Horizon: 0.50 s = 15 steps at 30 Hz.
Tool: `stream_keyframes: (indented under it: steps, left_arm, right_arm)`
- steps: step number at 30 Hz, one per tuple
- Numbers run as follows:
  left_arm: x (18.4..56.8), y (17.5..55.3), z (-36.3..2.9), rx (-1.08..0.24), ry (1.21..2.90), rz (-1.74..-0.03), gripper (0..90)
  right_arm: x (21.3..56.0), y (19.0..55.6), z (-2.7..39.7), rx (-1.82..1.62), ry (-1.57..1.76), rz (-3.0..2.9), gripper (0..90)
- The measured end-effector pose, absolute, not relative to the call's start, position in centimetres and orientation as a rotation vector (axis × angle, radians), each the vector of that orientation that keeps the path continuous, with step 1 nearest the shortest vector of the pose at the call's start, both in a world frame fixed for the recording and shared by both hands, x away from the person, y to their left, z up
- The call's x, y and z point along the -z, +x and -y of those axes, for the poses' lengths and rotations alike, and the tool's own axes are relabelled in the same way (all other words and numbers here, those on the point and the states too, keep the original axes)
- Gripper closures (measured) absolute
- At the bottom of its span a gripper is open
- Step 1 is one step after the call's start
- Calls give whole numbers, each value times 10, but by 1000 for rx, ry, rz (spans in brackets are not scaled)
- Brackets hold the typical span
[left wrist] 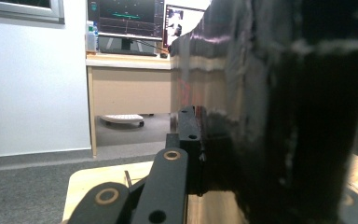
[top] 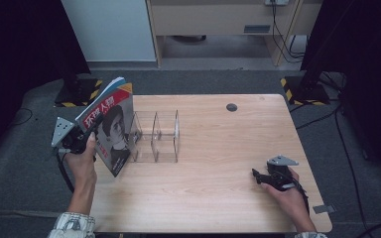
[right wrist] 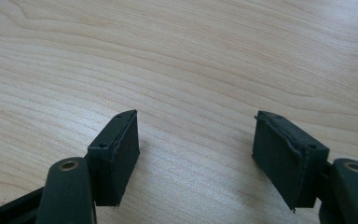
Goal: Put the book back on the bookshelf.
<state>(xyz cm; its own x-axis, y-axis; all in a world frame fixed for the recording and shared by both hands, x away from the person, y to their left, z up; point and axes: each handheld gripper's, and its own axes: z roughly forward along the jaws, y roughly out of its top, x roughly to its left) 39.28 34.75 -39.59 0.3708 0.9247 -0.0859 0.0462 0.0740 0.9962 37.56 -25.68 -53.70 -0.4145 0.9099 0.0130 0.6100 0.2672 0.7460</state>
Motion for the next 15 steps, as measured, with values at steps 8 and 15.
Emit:
stream_keyframes:
  steps: [8,15]
  left_arm:
    - [399,390,-348,-850,1319,-994,855]
    - [402,389,-352,-841,1309,-1012,849]
  right_arm:
    - [537,375,257,-962,1371,-2124,316]
    - [537,375,257,-962,1364,-2126,316]
